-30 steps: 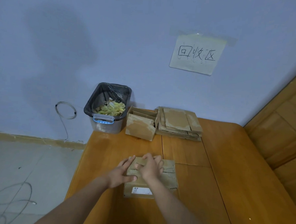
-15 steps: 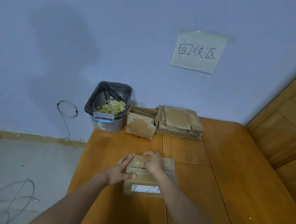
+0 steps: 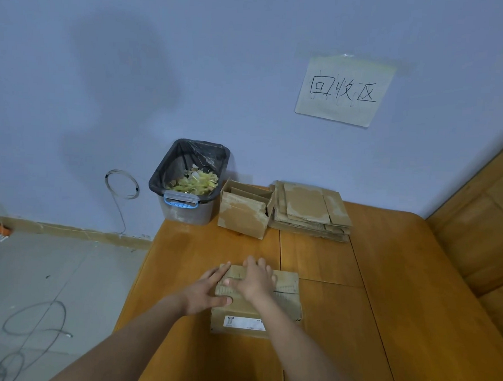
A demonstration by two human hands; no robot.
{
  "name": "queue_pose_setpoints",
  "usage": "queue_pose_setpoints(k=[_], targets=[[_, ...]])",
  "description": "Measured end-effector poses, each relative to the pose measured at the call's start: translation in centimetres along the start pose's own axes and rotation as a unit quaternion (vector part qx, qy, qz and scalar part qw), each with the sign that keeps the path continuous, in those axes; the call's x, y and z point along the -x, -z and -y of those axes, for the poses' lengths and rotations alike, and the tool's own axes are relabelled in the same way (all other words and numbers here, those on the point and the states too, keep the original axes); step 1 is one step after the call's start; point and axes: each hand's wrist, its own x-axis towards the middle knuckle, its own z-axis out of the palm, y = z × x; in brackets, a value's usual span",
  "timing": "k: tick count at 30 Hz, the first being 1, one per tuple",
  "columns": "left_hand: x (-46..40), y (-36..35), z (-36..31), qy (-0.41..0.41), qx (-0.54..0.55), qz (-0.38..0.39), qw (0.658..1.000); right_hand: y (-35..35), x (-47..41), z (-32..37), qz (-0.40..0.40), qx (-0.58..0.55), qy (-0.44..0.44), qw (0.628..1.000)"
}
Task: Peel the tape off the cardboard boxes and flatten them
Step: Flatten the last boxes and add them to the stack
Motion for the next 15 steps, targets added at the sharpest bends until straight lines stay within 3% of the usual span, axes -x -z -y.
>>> queue_pose_setpoints(k=[15], targets=[[0.1, 0.2, -0.1, 0.005, 0.003, 0.005, 1.000, 0.0, -0.6, -1.3, 0.011, -0.055, 0.011, 0.998]])
